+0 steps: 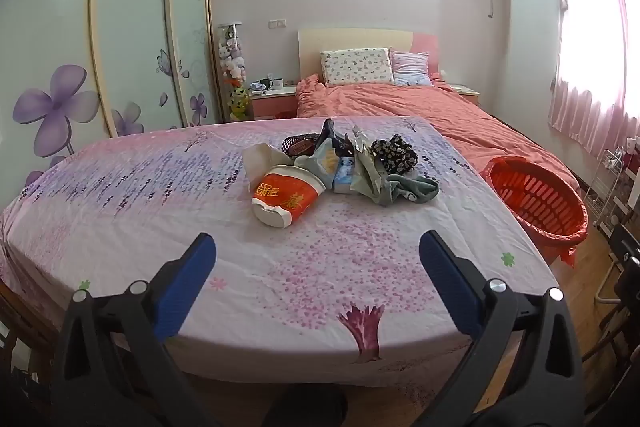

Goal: Collect trash

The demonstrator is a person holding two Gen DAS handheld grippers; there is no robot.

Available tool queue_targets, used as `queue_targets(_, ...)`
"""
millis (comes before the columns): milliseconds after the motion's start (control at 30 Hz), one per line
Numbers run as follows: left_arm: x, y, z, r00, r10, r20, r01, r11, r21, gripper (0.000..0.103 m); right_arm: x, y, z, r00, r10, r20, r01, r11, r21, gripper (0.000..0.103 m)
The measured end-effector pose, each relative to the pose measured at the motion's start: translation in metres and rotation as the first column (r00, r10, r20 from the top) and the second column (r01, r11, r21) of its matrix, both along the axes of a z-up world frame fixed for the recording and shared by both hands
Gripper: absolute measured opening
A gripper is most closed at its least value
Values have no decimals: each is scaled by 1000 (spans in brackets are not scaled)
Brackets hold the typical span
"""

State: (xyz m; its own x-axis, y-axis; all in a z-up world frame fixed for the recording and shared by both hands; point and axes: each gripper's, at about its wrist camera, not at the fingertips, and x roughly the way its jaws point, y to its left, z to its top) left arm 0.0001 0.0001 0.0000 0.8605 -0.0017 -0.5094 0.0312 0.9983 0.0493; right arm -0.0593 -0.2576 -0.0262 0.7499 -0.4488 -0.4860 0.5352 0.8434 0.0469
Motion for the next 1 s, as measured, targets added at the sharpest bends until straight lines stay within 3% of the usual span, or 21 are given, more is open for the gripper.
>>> queue_targets(1000,0,0,0,1000,0,1,0,1000,-2,99,3,5,1,1000,2,-5,-2,1000,-8,101)
